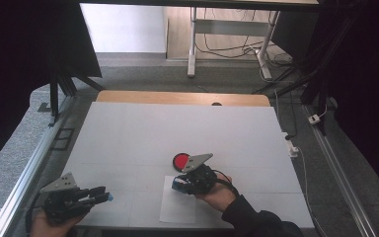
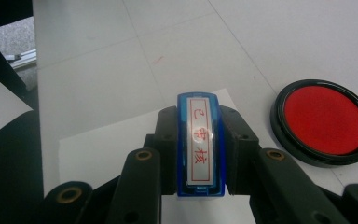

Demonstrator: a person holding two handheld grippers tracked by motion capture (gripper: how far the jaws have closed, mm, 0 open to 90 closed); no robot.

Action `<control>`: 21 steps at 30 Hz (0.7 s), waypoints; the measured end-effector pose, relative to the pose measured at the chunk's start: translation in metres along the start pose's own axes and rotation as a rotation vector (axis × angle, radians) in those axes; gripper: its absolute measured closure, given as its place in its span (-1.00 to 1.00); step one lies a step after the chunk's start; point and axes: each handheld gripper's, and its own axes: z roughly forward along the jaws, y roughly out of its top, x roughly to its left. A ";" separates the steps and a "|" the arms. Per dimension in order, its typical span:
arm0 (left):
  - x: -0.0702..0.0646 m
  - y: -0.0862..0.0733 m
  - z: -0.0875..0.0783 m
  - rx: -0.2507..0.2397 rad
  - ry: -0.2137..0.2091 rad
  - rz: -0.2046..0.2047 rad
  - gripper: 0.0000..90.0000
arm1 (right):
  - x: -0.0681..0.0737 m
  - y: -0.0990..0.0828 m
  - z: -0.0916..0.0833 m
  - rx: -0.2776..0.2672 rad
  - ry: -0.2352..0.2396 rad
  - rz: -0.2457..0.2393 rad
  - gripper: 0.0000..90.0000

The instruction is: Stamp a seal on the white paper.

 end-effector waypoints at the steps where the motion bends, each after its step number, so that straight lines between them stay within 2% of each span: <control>1: 0.000 0.000 0.000 0.000 0.001 0.001 0.52 | 0.000 0.000 0.001 0.002 -0.001 0.001 0.58; 13: 0.000 0.000 0.000 0.001 -0.001 0.002 0.52 | 0.000 -0.004 0.011 0.051 -0.019 -0.035 0.58; 17: 0.000 0.000 0.000 0.001 0.000 0.002 0.52 | 0.001 -0.004 0.012 0.051 -0.023 -0.037 0.59; 20: 0.000 0.000 0.000 0.002 0.000 0.002 0.52 | 0.003 -0.004 0.012 0.058 -0.032 -0.036 0.59; 21: 0.000 0.000 0.000 0.003 0.001 0.002 0.52 | 0.005 -0.003 0.012 0.069 -0.048 -0.053 0.59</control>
